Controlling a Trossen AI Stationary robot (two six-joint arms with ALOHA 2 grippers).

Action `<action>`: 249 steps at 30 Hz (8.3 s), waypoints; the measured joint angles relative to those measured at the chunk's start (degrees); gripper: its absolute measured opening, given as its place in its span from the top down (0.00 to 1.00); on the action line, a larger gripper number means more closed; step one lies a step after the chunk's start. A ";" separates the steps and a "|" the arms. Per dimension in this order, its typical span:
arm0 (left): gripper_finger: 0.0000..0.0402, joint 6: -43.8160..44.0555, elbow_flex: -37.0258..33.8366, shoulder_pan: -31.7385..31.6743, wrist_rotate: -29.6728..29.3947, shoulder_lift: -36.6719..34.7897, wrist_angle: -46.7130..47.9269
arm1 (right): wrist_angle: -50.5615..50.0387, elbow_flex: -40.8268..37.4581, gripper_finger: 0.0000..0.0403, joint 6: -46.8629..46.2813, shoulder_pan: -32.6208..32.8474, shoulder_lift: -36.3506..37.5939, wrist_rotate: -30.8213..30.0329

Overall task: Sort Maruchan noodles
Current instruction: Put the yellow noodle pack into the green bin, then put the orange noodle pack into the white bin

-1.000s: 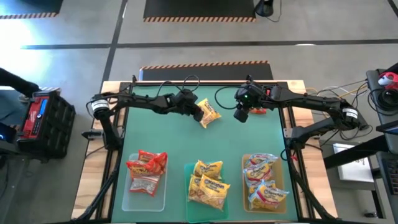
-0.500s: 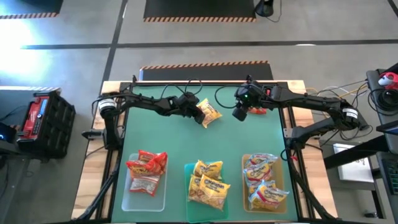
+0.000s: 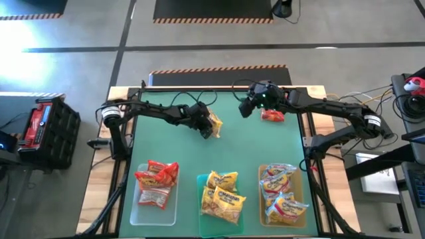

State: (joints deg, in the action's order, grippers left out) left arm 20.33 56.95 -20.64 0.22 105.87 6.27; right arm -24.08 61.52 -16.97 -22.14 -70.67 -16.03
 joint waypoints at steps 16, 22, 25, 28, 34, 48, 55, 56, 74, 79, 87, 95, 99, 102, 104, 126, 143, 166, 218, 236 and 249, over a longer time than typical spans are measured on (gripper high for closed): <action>0.60 2.88 -0.09 1.23 -7.59 0.87 -3.94 | 16.69 1.55 0.40 -11.13 -4.54 -19.31 33.44; 0.60 2.87 -0.11 1.49 -8.96 0.87 -4.21 | 16.73 4.40 0.31 -10.58 -4.54 -23.92 34.05; 0.60 2.89 -0.24 1.48 -9.76 0.87 -4.21 | 16.60 5.49 0.29 -10.04 -4.54 -25.50 34.04; 0.60 3.98 -0.37 1.49 -10.48 1.59 -4.27 | 16.00 6.42 0.27 -9.86 -4.68 -25.98 34.03; 0.60 7.18 -0.24 2.14 -11.77 5.14 -5.01 | 15.92 7.19 0.27 -8.84 -5.09 -24.73 32.18; 0.60 7.20 -0.35 3.74 -13.78 6.01 -6.30 | 15.77 7.17 0.19 -5.54 -7.77 -27.26 30.95; 0.60 7.40 -0.37 3.74 -13.67 6.01 -6.35 | 17.11 7.35 0.16 -4.86 -8.25 -30.69 33.18; 0.60 7.40 -0.37 3.74 -13.66 6.01 -6.35 | 17.80 7.35 0.15 -4.87 -8.27 -31.33 33.65; 0.60 9.14 -0.46 3.76 -13.32 5.98 -6.83 | 23.32 9.57 0.22 -5.60 -8.12 -40.00 40.26; 0.60 10.49 -0.46 3.86 -12.84 6.01 -7.77 | 23.54 10.49 0.26 -5.58 -8.12 -39.91 40.26; 0.60 11.16 -0.46 4.01 -13.65 5.74 -7.89 | 23.46 10.49 0.48 -5.33 -8.14 -40.00 40.37; 0.60 18.64 -0.53 4.03 -13.71 4.21 -8.01 | 21.95 10.49 0.66 -4.81 -8.29 -39.80 40.47; 0.60 19.77 -0.84 4.19 -12.80 1.82 -6.40 | 20.14 10.48 0.67 -3.40 -8.29 -39.25 40.81; 0.60 19.75 -0.76 4.24 -13.32 -0.58 -4.06 | 17.87 10.43 0.67 -2.09 -8.60 -38.28 40.87; 0.60 19.96 -0.70 4.26 -14.10 -1.89 -1.16 | 16.09 10.39 0.67 -1.00 -8.87 -37.44 40.67; 0.60 40.39 -0.57 11.11 -19.18 -15.48 24.39 | -6.68 9.56 0.68 1.19 -1.83 -18.56 44.25; 0.60 26.07 -0.70 18.44 -20.21 -19.65 38.66 | -0.17 8.83 0.67 -24.57 34.22 -9.65 21.23; 0.60 22.13 -0.85 21.24 -17.57 -19.61 38.85 | 22.60 8.81 0.67 -34.34 50.02 -26.08 22.16; 0.60 31.58 -1.27 22.68 -17.83 -19.57 37.96 | -14.49 4.56 0.50 -17.45 35.36 4.84 5.25; 0.60 32.01 -0.93 13.92 -23.18 -19.57 20.06 | -29.90 -15.42 0.50 -22.18 0.91 22.82 -8.76; 0.60 25.03 4.47 11.19 -23.74 -19.57 20.22 | -14.17 -21.33 0.50 -17.67 -14.62 10.29 -3.37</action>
State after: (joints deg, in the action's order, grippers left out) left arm 45.36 61.42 -9.45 -23.52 86.30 26.50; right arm -38.25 40.19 -34.64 -36.76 -60.38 -19.40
